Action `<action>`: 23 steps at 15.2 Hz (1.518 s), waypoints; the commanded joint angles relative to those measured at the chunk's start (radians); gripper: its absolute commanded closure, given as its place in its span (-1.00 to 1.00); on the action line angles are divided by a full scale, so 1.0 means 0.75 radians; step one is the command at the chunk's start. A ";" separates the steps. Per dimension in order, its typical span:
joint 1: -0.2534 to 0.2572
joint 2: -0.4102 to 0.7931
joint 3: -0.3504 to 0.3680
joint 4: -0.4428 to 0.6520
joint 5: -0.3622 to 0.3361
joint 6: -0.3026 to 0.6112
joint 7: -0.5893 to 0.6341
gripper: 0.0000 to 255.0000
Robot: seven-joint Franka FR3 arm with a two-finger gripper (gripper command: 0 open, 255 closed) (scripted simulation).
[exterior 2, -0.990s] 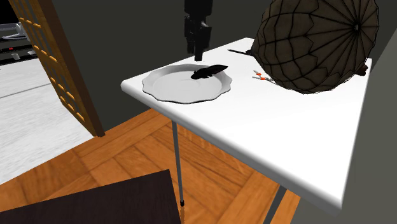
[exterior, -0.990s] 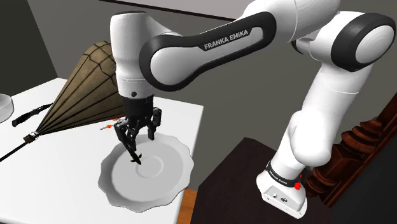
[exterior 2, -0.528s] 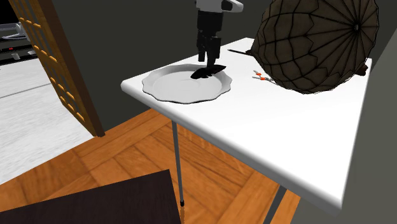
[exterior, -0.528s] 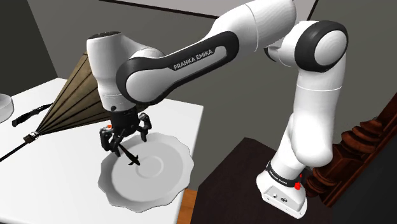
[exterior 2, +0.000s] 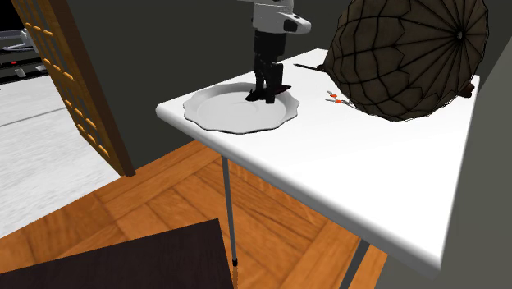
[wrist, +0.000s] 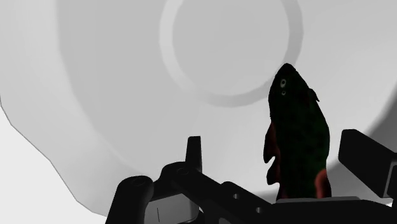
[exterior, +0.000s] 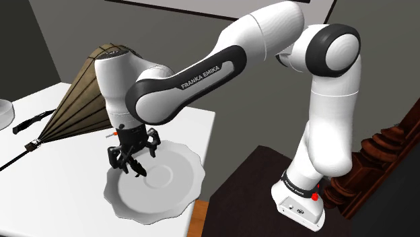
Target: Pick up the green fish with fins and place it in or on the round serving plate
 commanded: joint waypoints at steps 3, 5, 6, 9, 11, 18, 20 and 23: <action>0.001 0.003 0.000 0.001 -0.001 0.002 0.001 -1.00; 0.001 0.002 0.000 0.001 -0.001 0.002 0.001 -1.00; 0.001 0.002 0.000 0.001 -0.001 0.002 0.001 1.00; 0.001 0.000 0.000 -0.001 0.000 0.002 0.001 1.00; -0.001 -0.002 0.000 -0.003 0.001 0.001 -0.001 1.00; -0.002 -0.019 0.005 0.028 0.010 -0.044 -0.005 1.00; -0.004 -0.032 0.008 0.047 0.018 -0.075 -0.008 1.00; -0.006 -0.050 0.011 0.080 0.027 -0.123 -0.013 1.00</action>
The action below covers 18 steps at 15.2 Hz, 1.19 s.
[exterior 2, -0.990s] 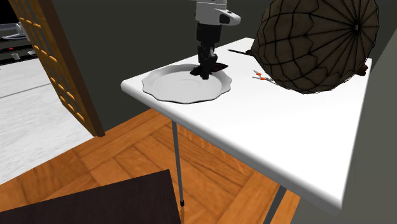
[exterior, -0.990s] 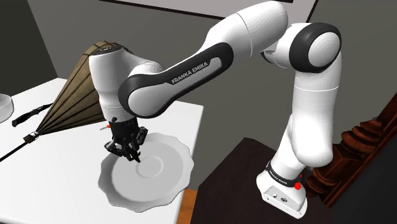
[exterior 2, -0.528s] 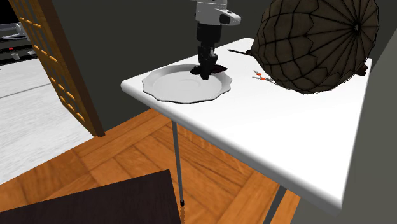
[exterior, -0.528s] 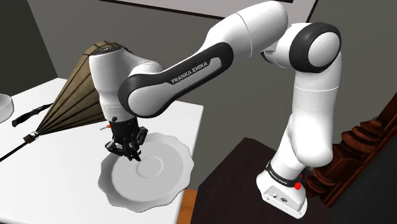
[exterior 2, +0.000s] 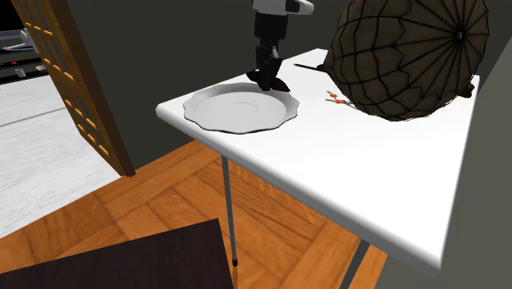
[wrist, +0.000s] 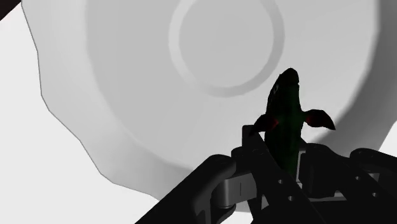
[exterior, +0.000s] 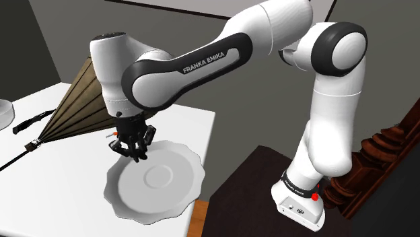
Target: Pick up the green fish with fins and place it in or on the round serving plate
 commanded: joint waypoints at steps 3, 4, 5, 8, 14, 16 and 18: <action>-0.001 -0.021 0.005 0.045 0.012 -0.064 -0.003 1.00; -0.001 -0.026 0.006 0.057 0.014 -0.081 -0.004 1.00; -0.001 -0.030 0.007 0.070 0.017 -0.097 -0.005 1.00; -0.001 -0.041 0.010 0.111 0.023 -0.147 -0.008 1.00; -0.020 -0.302 0.050 -0.195 0.151 -0.070 -0.010 1.00; -0.017 -0.385 0.059 -0.288 0.196 -0.049 -0.014 1.00; -0.015 -0.375 0.059 -0.314 0.192 -0.014 -0.012 1.00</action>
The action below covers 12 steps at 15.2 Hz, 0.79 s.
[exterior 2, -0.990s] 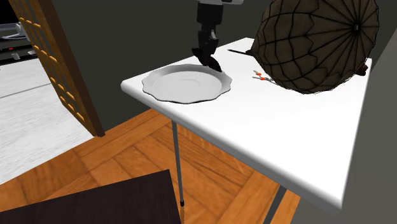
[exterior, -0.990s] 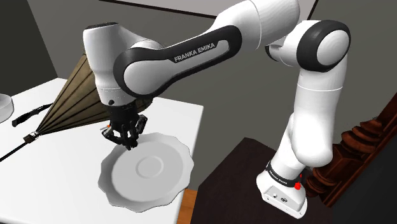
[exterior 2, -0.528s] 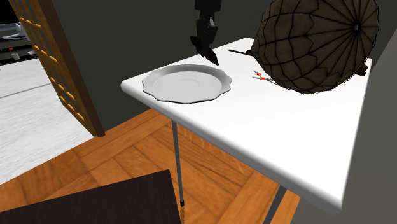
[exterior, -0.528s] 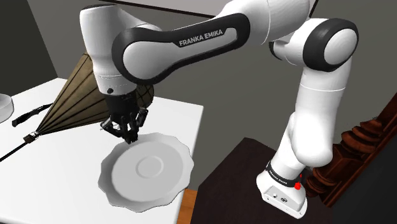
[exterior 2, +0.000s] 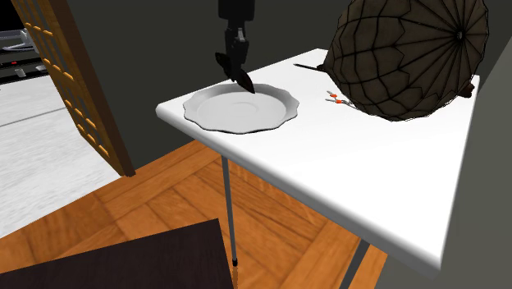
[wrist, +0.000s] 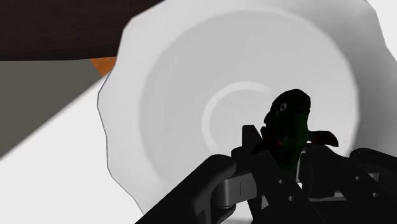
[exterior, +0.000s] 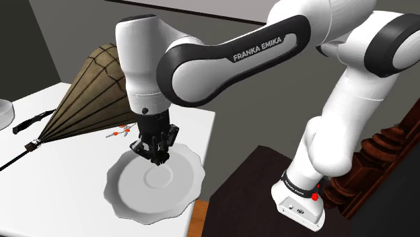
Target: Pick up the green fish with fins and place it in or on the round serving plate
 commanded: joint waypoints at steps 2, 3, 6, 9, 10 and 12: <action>0.002 0.007 0.002 -0.045 -0.002 0.051 0.004 1.00; 0.003 0.013 0.002 -0.057 -0.006 0.068 0.006 1.00; 0.005 0.033 0.003 -0.091 -0.016 0.120 0.011 1.00; 0.007 0.057 0.003 -0.122 -0.028 0.172 0.019 1.00; 0.008 0.065 0.004 -0.132 -0.033 0.189 0.021 1.00; 0.008 0.071 0.004 -0.139 -0.036 0.201 0.023 1.00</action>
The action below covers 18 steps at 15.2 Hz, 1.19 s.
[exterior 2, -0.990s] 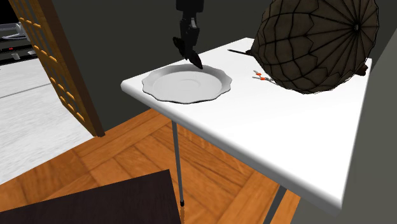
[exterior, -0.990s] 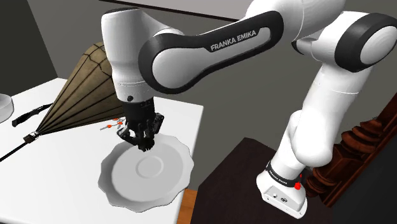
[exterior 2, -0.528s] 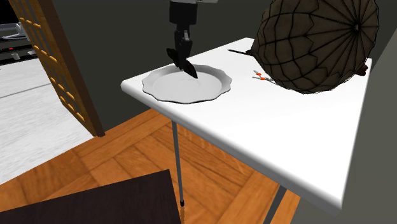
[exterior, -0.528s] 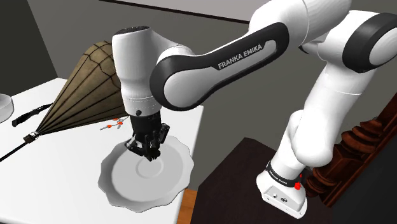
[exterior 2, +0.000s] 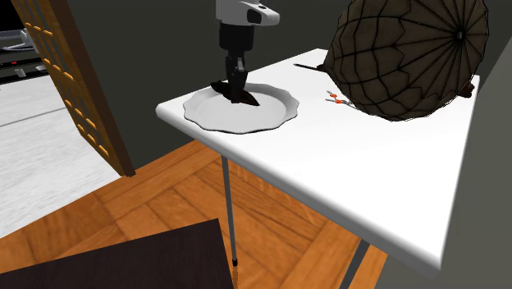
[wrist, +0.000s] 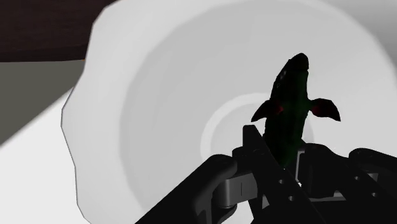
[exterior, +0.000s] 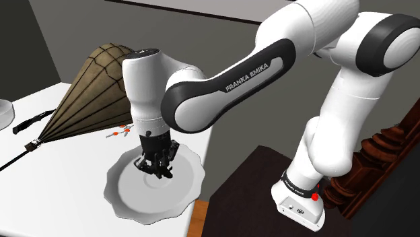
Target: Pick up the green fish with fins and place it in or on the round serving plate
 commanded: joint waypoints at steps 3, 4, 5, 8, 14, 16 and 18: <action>-0.001 0.006 -0.002 -0.004 -0.004 0.009 0.001 1.00; -0.001 0.006 -0.002 -0.004 -0.004 0.009 0.001 1.00; -0.001 0.006 -0.002 -0.004 -0.004 0.009 0.001 1.00; -0.001 0.006 -0.002 -0.004 -0.004 0.009 0.001 -1.00; -0.006 -0.025 -0.003 0.056 0.013 -0.078 -0.012 -1.00; -0.010 -0.046 -0.005 0.116 0.023 -0.157 -0.019 -1.00; -0.010 -0.046 -0.005 0.116 0.023 -0.157 -0.019 -1.00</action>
